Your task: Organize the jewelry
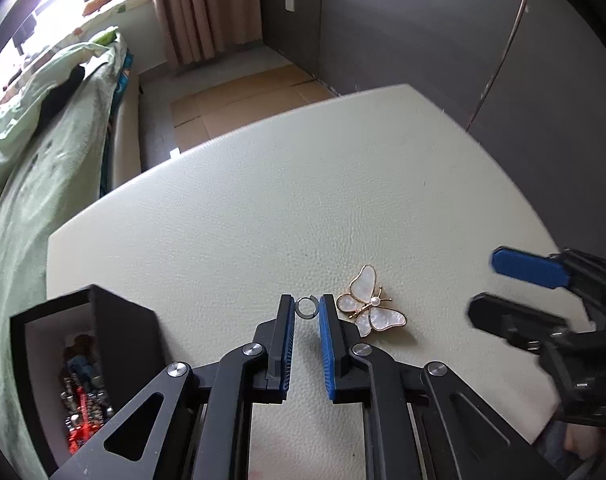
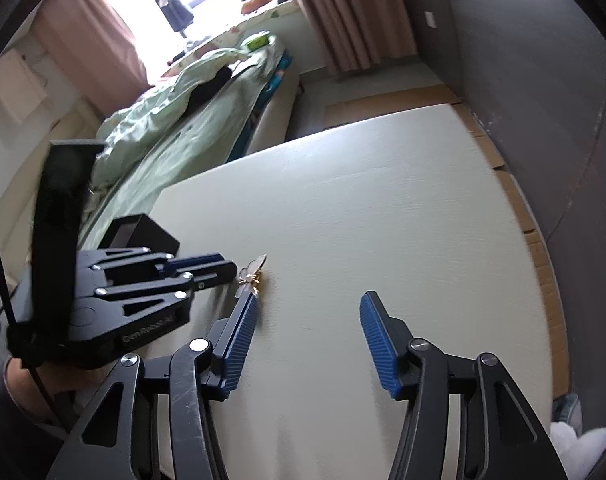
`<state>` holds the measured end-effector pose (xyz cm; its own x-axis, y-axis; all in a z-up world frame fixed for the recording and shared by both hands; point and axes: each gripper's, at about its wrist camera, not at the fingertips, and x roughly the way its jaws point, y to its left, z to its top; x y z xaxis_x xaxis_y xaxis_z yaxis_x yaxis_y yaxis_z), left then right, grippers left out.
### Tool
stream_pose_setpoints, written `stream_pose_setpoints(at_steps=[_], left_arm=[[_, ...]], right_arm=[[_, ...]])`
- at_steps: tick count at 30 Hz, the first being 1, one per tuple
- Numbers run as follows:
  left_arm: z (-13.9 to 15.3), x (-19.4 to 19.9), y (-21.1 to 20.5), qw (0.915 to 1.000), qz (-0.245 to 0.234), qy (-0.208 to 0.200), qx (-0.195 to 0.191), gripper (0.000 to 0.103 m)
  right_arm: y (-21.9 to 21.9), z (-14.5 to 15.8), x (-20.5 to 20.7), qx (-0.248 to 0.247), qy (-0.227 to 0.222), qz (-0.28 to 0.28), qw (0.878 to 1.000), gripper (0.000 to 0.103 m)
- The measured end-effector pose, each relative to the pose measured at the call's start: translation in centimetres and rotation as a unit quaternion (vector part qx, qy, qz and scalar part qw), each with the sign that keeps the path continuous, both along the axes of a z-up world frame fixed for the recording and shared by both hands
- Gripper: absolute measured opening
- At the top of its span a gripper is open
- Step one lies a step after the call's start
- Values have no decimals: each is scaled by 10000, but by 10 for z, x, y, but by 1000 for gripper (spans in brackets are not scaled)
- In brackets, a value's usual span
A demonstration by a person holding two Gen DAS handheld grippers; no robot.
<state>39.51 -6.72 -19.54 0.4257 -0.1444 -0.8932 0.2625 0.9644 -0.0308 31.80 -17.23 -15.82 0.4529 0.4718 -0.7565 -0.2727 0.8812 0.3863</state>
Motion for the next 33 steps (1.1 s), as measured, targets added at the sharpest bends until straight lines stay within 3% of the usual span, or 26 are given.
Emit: stream_pose_setpoints(at_steps=[16,22,25,27,28,33], left_arm=[[57,-23,58,9963,618,-508,-316,13],[68,-29,88,9929,915,-633,-424,13],[73,-35,102,9909,1044,-697,-478,13],[76,-39,110,9897,1119,-734,-503,13],[77,-41,115,9888,1177,-754,-514,13],[78,-48,135,9858,1371,-768,-587,13]], right_arm=[[43,-8,20,-181,0,867,9961,54],[55,-16,32,-169,146,974,9950,47],[59,-17,37,-176,161,958,9951,41],[61,-18,39,-169,215,953,9951,27],[62,-20,41,-36,343,991,9945,15],[71,-21,39,-148,334,1035,9940,12]])
